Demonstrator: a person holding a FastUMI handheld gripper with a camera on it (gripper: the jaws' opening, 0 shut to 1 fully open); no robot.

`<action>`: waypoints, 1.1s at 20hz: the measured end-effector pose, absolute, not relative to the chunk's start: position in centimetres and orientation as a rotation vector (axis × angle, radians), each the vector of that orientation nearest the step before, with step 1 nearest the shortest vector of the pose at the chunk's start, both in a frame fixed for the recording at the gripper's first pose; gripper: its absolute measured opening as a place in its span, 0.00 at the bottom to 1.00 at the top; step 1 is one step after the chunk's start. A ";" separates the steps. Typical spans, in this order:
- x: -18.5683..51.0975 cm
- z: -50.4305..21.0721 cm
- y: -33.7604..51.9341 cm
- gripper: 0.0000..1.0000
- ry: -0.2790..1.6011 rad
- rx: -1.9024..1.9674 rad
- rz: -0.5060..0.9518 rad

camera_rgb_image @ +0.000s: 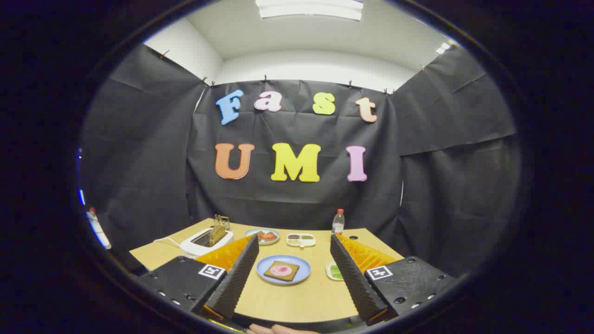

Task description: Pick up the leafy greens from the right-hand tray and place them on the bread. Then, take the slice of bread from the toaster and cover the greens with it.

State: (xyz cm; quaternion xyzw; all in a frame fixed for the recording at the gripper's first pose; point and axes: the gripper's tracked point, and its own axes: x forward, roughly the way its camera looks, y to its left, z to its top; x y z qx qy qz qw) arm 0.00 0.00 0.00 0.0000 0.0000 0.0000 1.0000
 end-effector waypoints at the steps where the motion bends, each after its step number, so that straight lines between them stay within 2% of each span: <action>1: 0.2 0.0 -0.2 0.94 0.001 0.004 -0.010; 22: 1.7 -1.6 -1.3 0.95 0.041 0.019 -0.047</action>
